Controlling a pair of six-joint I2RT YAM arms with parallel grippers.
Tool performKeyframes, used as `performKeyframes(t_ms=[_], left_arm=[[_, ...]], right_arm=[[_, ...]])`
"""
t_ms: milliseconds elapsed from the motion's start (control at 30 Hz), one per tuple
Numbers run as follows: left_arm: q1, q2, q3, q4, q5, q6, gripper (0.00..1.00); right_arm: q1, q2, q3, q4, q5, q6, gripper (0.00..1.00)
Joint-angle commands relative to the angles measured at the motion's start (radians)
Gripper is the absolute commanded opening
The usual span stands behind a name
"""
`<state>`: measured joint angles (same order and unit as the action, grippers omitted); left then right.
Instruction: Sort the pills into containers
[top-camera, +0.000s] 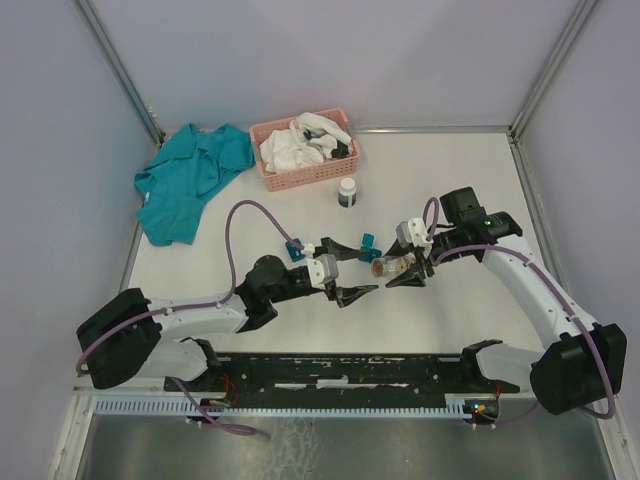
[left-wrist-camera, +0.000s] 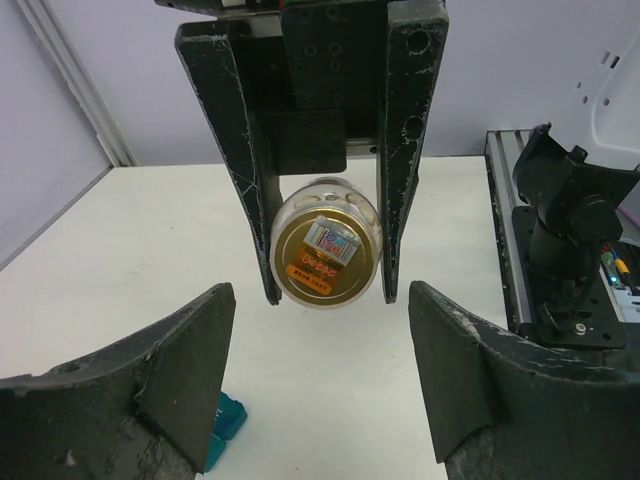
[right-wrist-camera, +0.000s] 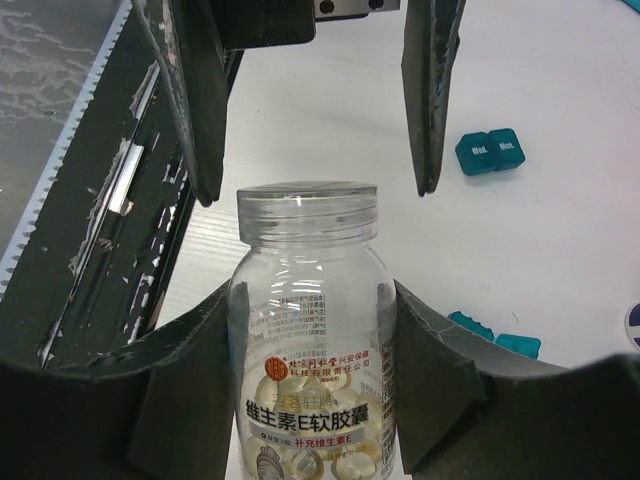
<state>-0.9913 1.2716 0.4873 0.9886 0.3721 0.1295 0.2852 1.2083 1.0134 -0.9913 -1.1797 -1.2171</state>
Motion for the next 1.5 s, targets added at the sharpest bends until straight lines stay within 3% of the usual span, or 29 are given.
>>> performKeyframes(t_ms=[0, 400, 900, 1233, 1333, 1467], left_arm=[[-0.019, 0.026, 0.067, -0.034, 0.016, 0.058, 0.76], [-0.038, 0.032, 0.109, -0.102, -0.056, 0.045, 0.76], [-0.042, -0.011, 0.106, -0.08, -0.115, -0.077, 0.75], [-0.042, -0.003, 0.129, -0.107, -0.11, -0.125, 0.66], [-0.042, -0.003, 0.136, -0.108, -0.112, -0.151, 0.5], [-0.042, -0.005, 0.165, -0.171, -0.156, -0.225, 0.16]], right_arm=[[-0.004, -0.01, 0.027, 0.016, -0.041, 0.004, 0.03], [-0.004, -0.016, 0.027, 0.016, -0.044, 0.003, 0.03], [-0.004, -0.007, 0.026, 0.016, -0.039, 0.003, 0.03], [-0.005, -0.008, 0.027, 0.016, -0.039, 0.003, 0.03], [-0.004, -0.006, 0.026, 0.016, -0.035, 0.003, 0.03], [-0.004, -0.002, 0.024, 0.065, -0.006, 0.069, 0.02]])
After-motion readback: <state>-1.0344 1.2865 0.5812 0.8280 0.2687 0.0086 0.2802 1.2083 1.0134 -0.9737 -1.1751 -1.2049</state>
